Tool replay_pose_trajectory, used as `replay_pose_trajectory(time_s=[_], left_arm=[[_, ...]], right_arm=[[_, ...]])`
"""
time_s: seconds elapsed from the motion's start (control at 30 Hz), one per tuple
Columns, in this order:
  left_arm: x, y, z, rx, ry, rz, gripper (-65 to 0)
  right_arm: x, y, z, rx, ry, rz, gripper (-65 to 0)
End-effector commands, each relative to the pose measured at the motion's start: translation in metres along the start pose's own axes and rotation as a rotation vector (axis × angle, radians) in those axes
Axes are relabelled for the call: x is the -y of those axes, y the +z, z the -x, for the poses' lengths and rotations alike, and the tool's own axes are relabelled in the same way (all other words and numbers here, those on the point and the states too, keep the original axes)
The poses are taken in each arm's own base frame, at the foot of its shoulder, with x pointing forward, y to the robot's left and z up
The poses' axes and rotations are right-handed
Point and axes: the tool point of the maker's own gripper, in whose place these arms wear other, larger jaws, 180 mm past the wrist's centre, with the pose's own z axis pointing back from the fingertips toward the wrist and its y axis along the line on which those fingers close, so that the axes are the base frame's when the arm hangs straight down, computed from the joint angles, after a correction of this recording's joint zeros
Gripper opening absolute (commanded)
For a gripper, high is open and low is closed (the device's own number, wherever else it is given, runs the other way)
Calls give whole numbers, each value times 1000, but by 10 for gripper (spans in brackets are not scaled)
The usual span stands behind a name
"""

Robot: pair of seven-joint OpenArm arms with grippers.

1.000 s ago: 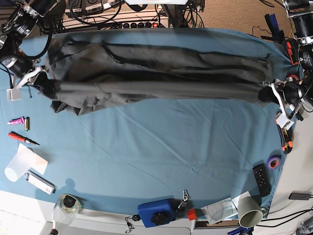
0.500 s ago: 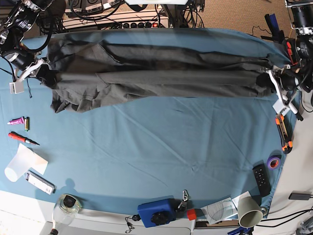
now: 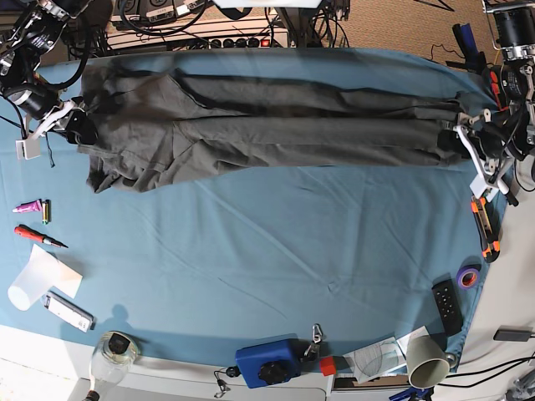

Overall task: Fold the T-shirt properly
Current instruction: 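Lower the folded hem onto the shirt and release with both grippers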

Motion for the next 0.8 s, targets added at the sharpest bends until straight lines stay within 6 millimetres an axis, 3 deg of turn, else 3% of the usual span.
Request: replay_pose_trajectory(time_s=[0.0,0.13,0.33,0.5,0.6,0.77], left_arm=[[-5,12,-17,50,-34,-40,-336],[-10,23,-29,79,-55,-126,-336],[-20,21,-12,43,-8,-189,-336],[-4,5,11,7,37,-135,-336],[7,-6,14,27,63,-113,-336],[-24,-10,28,3,174,-366,-336]], right_arm=[[0,7,-19,51,34,1,-461],[0,6,-18,51,34,0,-461],[4,6,-15,30,38,25,-461],[6,6,-13,21,40,36,-461],[6,6,-13,21,40,37,-461],[6,6,-13,21,40,37,-461]])
